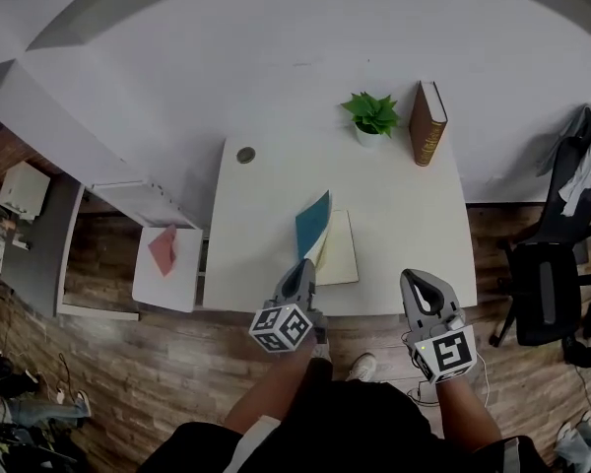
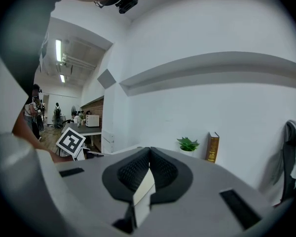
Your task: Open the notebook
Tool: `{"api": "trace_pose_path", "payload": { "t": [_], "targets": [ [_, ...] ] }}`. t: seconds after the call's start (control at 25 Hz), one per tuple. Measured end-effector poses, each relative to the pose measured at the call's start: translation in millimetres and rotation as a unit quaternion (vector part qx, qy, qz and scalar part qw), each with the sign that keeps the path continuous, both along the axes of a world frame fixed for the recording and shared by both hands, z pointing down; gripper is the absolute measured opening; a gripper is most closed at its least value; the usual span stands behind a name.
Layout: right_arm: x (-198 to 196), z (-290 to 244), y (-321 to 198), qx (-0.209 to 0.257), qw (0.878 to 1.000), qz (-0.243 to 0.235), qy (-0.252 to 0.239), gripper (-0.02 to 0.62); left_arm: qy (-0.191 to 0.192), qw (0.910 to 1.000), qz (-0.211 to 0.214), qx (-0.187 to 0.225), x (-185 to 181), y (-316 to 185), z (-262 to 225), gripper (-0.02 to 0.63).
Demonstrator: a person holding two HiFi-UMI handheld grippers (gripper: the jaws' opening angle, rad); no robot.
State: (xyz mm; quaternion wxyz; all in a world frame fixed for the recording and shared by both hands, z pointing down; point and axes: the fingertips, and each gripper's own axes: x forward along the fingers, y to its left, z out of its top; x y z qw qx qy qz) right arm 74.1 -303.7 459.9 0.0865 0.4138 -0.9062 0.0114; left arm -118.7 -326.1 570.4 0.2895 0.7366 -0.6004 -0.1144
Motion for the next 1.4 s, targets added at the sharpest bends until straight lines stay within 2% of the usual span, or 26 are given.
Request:
{"api": "trace_pose_path", "payload": {
  "t": [0.08,0.2,0.32,0.4,0.68,0.88,1.04,1.12,1.16,1.28,1.4],
  "targets": [
    [-8,1,2,-0.004,1.000,-0.008,-0.002,0.003,0.051,0.9978,-0.042,-0.011,-23,11,5,0.009],
    [-23,-3,4,0.010,0.999,-0.030,0.004,0.003,0.097,0.9908,-0.092,-0.022,-55,26,16,0.009],
    [-38,-4,9,0.016,0.999,-0.047,0.003,0.003,0.124,0.9819,-0.138,-0.037,-87,45,32,0.009],
    [-48,-3,12,0.017,0.998,-0.058,0.003,0.003,0.128,0.9776,-0.162,-0.042,-106,55,40,0.008],
    [-71,-1,21,0.007,0.997,-0.077,0.003,0.003,0.081,0.9752,-0.193,-0.070,-152,67,64,0.008],
    [-81,1,23,0.007,0.996,-0.085,0.007,0.003,0.067,0.9685,-0.199,-0.133,-162,87,104,0.008],
    [-86,5,24,-0.002,0.997,-0.082,0.004,0.003,0.003,0.9673,-0.193,-0.165,-164,100,119,0.013],
    [-88,6,23,0.004,0.996,-0.087,0.009,0.003,-0.031,0.9685,-0.188,-0.161,-167,101,114,0.139],
    [-89,6,23,0.006,0.996,-0.088,0.010,0.003,-0.046,0.9693,-0.185,-0.154,-169,100,108,0.158],
    [-93,5,22,0.006,0.996,-0.089,0.007,0.003,-0.082,0.9735,-0.175,-0.122,-167,96,82,0.172],
    [-95,4,23,0.002,0.996,-0.087,0.001,0.003,-0.115,0.9790,-0.152,-0.071,-155,87,44,0.170]
  ]
}}
